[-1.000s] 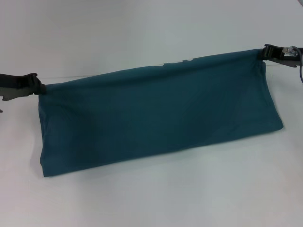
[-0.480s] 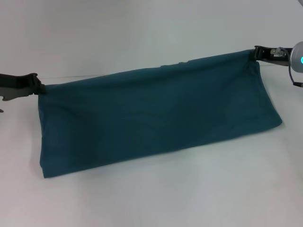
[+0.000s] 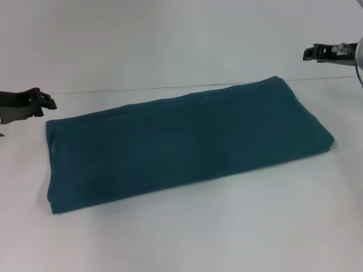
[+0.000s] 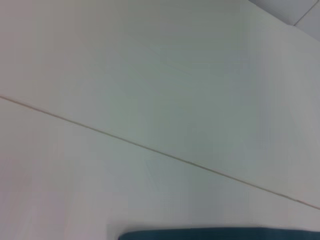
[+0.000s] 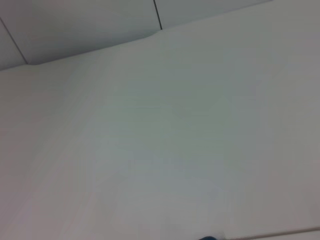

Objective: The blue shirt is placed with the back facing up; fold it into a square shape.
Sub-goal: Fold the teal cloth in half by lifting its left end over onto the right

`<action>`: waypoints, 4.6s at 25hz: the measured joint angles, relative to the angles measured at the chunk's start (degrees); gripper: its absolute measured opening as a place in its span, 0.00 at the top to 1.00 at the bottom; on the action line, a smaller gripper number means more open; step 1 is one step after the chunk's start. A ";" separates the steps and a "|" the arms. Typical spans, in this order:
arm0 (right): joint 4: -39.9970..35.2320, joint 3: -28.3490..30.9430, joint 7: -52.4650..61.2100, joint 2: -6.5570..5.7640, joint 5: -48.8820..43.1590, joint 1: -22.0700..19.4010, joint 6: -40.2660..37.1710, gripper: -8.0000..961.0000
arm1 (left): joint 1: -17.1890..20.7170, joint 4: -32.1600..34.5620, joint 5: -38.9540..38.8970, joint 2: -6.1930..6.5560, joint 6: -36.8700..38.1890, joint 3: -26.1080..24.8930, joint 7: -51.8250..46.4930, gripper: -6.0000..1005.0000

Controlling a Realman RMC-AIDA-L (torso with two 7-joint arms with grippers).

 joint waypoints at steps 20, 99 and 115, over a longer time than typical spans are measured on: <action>-10.10 9.05 -10.51 -1.67 27.01 -20.07 -46.86 0.30 | 16.08 6.77 -30.61 -3.05 21.41 -3.89 7.61 0.47; -7.91 10.99 -12.76 -0.79 26.95 -21.60 -50.50 0.32 | 11.22 -9.09 -24.33 -4.87 -0.76 -4.68 14.53 0.15; -7.83 10.98 -12.76 -0.79 27.05 -21.55 -50.50 0.32 | 8.48 -11.56 -22.48 -4.68 -6.37 -3.80 14.87 0.15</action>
